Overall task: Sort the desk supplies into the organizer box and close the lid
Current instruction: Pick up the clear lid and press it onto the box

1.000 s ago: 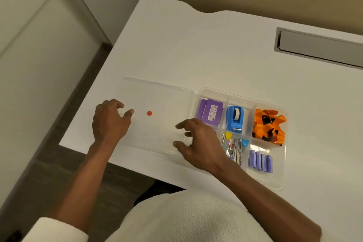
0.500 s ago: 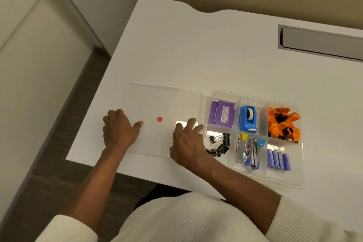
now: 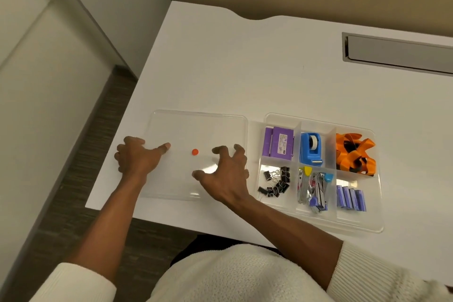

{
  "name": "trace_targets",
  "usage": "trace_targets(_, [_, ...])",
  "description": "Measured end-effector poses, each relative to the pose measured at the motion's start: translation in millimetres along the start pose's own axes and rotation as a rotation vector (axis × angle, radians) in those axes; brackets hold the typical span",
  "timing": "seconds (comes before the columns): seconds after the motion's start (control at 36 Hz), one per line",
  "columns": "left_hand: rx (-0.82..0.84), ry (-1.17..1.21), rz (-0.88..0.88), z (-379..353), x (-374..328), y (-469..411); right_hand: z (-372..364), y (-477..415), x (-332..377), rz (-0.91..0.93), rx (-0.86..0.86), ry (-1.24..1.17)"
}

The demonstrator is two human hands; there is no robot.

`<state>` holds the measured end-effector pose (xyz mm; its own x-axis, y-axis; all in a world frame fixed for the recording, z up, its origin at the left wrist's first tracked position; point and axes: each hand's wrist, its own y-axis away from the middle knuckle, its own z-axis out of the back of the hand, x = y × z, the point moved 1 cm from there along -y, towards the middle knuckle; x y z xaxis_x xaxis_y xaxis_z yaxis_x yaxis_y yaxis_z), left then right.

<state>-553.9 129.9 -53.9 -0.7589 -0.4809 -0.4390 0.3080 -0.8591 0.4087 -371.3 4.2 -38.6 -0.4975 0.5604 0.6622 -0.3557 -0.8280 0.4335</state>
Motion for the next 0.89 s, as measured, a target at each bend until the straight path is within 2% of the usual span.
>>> trace_targets(0.17, [0.057,0.438,0.133,8.9,10.5,-13.7,0.3,-5.1,0.9,-0.051,0.025,0.059])
trace_targets(0.25, [0.078,0.538,0.137,10.3,13.5,-14.8,1.1,-6.4,-2.2,-0.078,0.044,0.075])
trace_targets(0.47, [0.099,0.64,0.156,28.4,29.6,-4.9,19.0,-11.1,-1.7,-0.052,-0.049,0.019])
trace_targets(0.67, [0.033,0.719,0.129,45.1,22.7,1.8,48.9,5.0,15.8,0.136,-0.148,-0.026])
trace_targets(0.72, [0.065,0.732,0.115,42.5,12.3,8.3,61.5,11.1,13.1,0.156,-0.176,-0.001])
trace_targets(0.89, [0.18,0.724,0.031,4.4,-41.6,60.3,105.2,26.9,-35.4,0.03,-0.284,0.032])
